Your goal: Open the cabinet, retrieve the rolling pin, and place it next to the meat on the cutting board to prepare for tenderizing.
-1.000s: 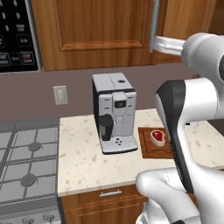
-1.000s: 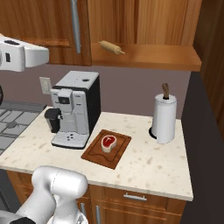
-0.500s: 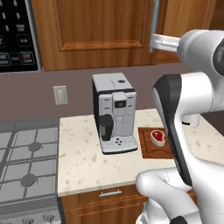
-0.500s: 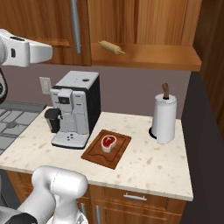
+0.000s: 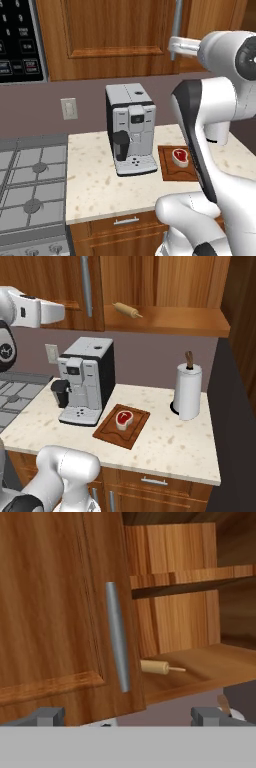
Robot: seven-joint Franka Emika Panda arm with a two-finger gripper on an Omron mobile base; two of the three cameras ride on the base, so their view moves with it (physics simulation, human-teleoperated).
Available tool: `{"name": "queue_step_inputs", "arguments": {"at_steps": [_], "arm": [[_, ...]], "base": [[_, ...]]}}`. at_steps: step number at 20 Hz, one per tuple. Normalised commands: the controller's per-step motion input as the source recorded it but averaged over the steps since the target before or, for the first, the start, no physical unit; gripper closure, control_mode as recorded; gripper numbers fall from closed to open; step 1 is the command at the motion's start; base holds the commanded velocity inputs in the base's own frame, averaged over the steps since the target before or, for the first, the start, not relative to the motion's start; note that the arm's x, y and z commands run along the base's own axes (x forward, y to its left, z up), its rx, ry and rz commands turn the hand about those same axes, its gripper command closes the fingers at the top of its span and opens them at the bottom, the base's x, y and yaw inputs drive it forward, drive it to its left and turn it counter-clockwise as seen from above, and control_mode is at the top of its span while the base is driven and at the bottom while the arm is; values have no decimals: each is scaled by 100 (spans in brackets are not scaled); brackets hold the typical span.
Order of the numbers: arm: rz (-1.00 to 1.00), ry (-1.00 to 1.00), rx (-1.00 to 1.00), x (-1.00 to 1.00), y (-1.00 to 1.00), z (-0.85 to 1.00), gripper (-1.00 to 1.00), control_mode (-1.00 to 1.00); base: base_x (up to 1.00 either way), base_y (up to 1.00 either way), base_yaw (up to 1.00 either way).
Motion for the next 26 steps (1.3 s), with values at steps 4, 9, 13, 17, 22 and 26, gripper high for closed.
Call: {"name": "queue_step_inputs", "arguments": {"at_steps": [4,9,13,17,22,26], "arm": [[4,0,0,42,0,0,-100,-100],[3,1,0,57,0,0,-100,-100],[5,1,2,53,-13,0,-100,-100],[4,1,2,47,-20,3,-100,-100],[5,0,0,42,-39,13,-100,-100],[6,0,0,43,-16,12,-100,-100]], "base": [[0,0,0],[0,0,0],[0,0,0],[0,0,0],[0,0,0],[0,0,0]]}}
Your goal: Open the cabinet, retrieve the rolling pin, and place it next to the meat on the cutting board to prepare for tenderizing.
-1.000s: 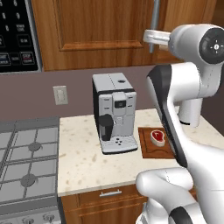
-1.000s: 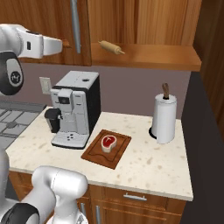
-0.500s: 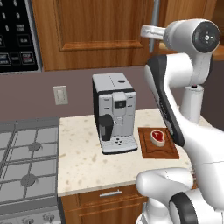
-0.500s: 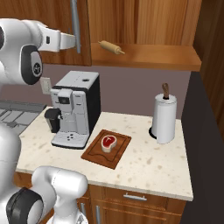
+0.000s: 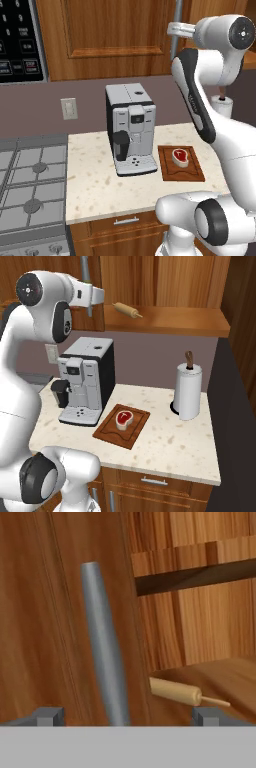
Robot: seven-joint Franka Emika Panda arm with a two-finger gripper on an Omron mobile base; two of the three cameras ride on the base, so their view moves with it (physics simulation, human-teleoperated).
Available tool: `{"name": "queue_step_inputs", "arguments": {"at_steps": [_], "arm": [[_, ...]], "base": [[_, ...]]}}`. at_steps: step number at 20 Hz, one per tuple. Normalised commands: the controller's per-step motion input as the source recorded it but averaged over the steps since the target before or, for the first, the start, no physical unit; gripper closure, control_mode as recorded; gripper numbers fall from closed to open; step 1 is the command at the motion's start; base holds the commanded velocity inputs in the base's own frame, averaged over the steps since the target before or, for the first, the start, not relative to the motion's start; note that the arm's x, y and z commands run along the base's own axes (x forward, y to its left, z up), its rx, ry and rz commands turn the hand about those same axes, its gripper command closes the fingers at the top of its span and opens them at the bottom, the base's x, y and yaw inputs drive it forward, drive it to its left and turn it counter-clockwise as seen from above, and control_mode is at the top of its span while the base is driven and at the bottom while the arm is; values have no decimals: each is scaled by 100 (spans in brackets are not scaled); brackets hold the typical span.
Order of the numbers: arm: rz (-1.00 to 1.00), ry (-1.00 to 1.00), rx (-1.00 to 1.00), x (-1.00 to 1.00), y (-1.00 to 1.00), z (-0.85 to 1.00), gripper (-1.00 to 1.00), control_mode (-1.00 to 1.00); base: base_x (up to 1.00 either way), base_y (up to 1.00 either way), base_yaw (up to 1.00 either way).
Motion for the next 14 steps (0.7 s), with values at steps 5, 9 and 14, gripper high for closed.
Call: {"name": "queue_step_inputs", "arguments": {"at_steps": [5,9,14], "arm": [[1,0,0,32,0,12,-100,-100],[0,0,0,30,0,7,-100,-100],[0,0,0,32,0,3,-100,-100]], "base": [[0,0,0],[0,0,0],[0,0,0]]}}
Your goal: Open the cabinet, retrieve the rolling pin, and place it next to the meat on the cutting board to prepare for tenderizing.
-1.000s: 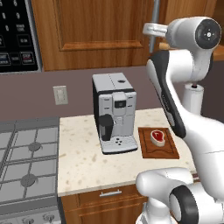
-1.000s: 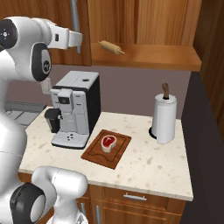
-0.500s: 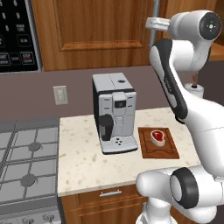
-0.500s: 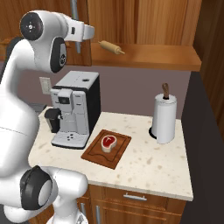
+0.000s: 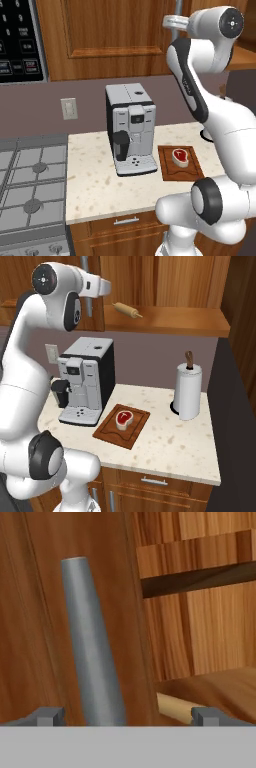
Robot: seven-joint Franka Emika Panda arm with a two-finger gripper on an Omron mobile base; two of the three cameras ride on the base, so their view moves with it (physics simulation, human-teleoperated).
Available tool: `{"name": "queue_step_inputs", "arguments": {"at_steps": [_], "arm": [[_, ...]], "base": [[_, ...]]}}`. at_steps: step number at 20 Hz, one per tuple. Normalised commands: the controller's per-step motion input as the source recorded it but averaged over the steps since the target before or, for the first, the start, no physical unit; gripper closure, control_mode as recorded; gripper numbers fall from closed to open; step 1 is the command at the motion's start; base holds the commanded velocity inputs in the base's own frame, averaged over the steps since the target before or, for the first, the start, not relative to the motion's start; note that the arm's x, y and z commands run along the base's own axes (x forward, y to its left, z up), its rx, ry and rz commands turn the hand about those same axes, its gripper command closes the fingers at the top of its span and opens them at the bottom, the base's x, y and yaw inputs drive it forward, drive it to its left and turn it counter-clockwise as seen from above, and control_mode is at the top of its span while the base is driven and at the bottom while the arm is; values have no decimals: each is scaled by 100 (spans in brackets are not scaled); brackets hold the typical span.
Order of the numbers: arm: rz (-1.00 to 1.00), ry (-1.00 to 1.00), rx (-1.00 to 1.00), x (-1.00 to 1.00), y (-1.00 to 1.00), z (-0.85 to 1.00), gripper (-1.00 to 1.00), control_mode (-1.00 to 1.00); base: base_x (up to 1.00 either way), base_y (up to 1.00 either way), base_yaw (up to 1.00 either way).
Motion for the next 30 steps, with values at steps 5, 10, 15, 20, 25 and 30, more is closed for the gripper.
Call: {"name": "queue_step_inputs", "arguments": {"at_steps": [5,10,15,20,25,30], "arm": [[0,0,0,30,0,0,-100,-100],[0,0,0,26,2,0,-100,-100],[0,0,-1,29,11,0,100,-100],[0,0,-1,23,5,0,100,-100],[0,0,0,11,0,0,100,-100],[0,0,0,17,0,0,100,-100]], "base": [[0,0,0],[0,0,0],[0,0,0],[0,0,0],[0,0,0],[0,0,0]]}}
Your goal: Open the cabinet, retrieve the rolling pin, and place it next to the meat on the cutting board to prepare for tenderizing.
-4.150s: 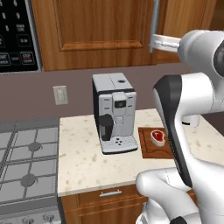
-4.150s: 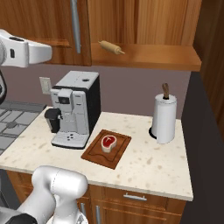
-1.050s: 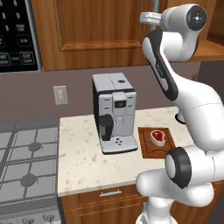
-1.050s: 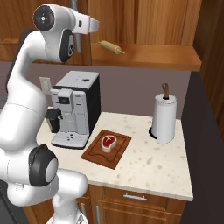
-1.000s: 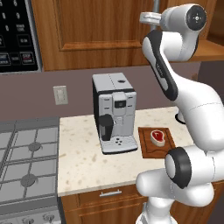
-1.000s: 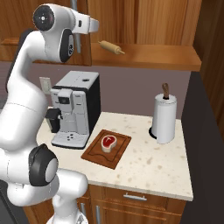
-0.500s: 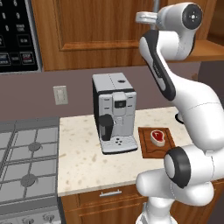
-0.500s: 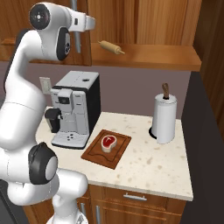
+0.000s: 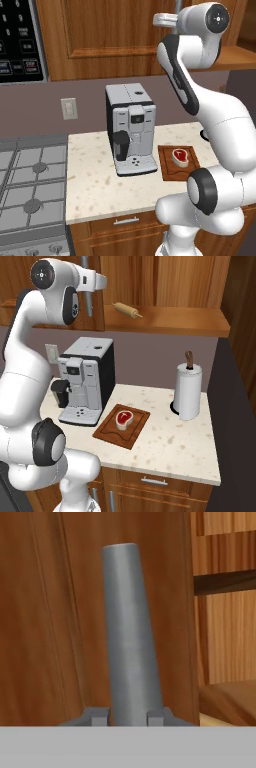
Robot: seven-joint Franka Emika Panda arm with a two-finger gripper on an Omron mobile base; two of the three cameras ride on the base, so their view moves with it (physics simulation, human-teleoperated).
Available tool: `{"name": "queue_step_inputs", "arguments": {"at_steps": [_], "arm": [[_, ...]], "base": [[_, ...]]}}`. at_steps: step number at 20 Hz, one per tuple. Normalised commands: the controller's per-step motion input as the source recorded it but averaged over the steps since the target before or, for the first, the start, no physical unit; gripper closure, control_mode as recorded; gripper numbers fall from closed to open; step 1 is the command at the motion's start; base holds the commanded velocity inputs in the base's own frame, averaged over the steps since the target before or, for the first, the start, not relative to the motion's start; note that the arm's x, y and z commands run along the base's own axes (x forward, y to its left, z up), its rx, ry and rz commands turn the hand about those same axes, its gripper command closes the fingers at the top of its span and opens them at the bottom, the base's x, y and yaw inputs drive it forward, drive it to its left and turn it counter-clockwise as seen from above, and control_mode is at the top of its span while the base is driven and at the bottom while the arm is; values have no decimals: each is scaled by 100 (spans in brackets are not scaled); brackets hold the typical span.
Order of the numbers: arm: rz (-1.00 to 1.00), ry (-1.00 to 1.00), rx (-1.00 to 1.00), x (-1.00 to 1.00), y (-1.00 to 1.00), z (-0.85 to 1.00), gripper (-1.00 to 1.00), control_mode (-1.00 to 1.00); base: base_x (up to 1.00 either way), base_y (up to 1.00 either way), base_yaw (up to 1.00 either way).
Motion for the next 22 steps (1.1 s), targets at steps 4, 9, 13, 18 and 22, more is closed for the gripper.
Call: {"name": "queue_step_inputs", "arguments": {"at_steps": [4,9,13,18,22], "arm": [[0,1,0,18,0,0,100,-100],[0,1,0,5,-1,-1,100,-100],[0,0,4,14,-12,-3,100,-100],[0,0,2,8,-21,0,100,-100],[0,0,1,10,-16,-1,100,-100]], "base": [[0,0,0],[0,0,0],[0,0,0],[0,0,0],[0,0,0]]}}
